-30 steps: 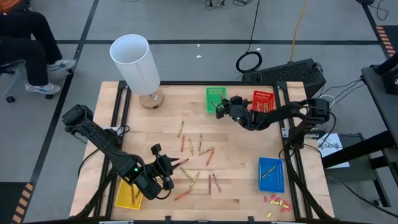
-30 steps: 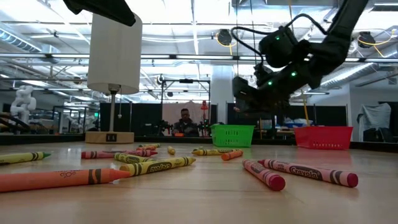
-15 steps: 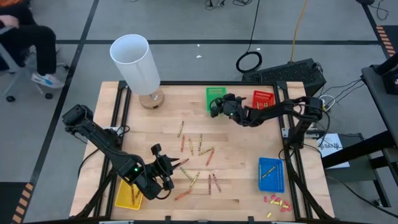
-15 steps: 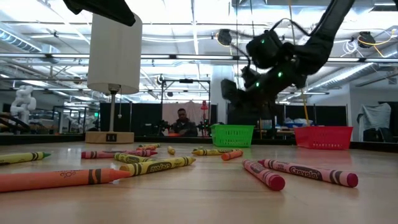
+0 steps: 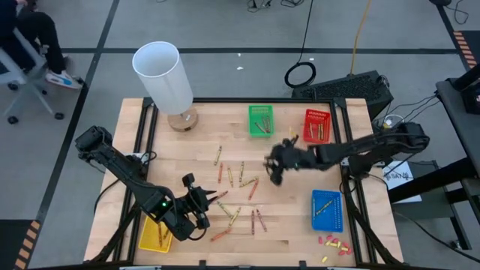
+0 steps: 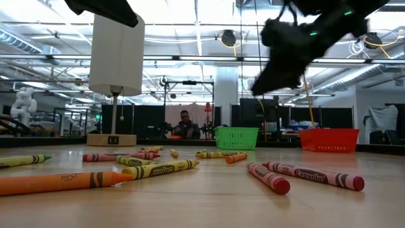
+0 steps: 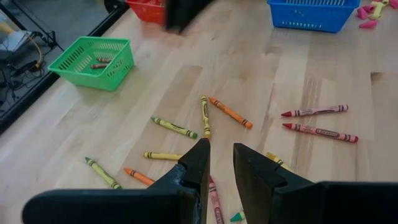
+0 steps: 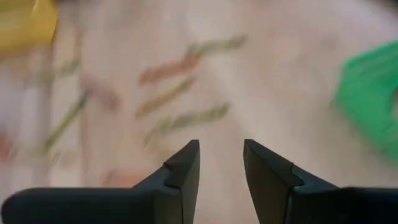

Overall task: Sort crayons
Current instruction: Put the green crayon into the red bin

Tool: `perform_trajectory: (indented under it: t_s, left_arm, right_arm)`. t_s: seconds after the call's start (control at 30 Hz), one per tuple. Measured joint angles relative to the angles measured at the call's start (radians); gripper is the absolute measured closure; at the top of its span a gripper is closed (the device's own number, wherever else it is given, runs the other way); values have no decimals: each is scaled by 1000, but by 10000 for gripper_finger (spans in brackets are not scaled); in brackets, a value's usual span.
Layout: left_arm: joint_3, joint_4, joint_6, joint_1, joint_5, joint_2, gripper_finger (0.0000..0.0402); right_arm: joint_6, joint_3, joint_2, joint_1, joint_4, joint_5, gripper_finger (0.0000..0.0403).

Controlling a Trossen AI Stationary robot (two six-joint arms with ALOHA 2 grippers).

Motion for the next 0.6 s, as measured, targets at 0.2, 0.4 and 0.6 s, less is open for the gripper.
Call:
perform_trajectory:
  t_s: [0.2,0.4,0.6]
  left_arm:
    - [0,1,91,5,0,0,325]
    - [0,1,108,43,2,0,325]
    - [0,0,108,82,45,0,325]
  right_arm:
    - [86,-2,31,197,-112,1,293]
    - [105,-1,80,313,-59,5,293]
    - [98,-2,130,369,14,3,293]
